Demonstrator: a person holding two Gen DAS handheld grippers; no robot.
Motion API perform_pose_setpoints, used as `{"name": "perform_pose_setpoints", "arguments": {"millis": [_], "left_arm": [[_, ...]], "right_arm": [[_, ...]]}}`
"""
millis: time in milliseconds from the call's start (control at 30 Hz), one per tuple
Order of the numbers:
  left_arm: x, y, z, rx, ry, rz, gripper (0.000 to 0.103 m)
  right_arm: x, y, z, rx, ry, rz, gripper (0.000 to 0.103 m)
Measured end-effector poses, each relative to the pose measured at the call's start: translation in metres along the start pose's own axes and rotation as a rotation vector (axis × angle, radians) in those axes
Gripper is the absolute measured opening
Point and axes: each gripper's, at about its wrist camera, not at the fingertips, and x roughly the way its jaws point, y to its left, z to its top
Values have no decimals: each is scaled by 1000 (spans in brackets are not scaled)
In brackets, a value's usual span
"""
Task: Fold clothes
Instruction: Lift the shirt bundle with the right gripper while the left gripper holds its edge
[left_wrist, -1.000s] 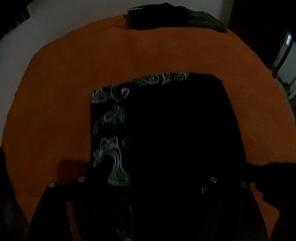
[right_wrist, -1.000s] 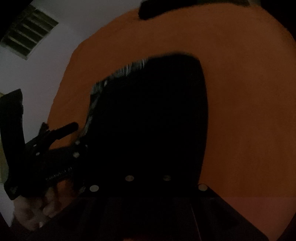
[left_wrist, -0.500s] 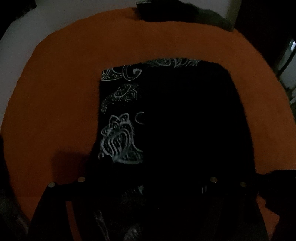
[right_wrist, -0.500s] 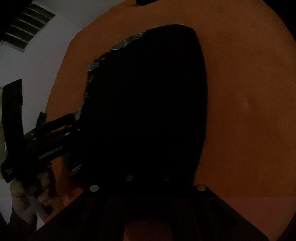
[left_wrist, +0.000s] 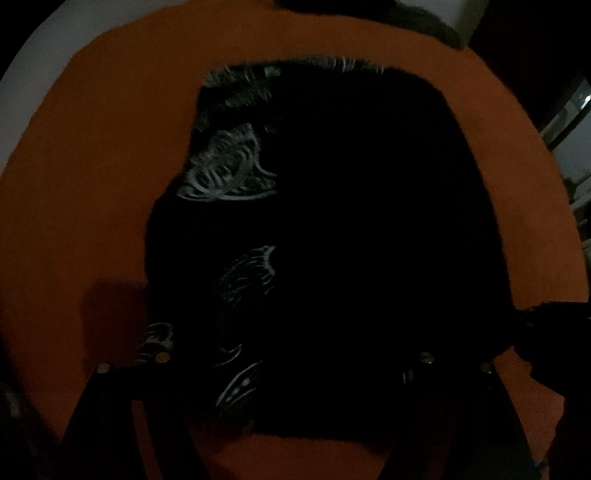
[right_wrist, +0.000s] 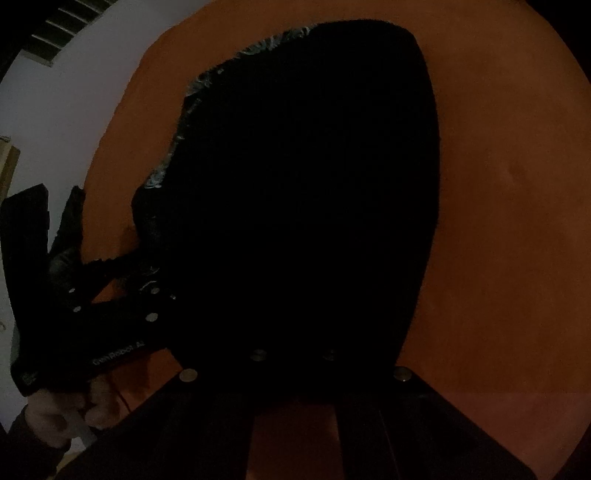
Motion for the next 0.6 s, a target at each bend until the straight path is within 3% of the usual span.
{"name": "perform_pose_setpoints", "arguments": {"millis": [100,200,433,600], "left_arm": [[-10,6,-7,13,-27,-4,79],[3,14,-23,51,17,74,79],[-10,51,-47,-107,40,7,79],[-33,47,-41,-147,-12,-58,79]], "right_arm": [[-6,3,-10,-7,-6,33,0],[3,-8,-12,14,-16,8,0],[-2,-28,-19,67,-37,101,0],[-19,-31,-35,53,-79,191,0]]}}
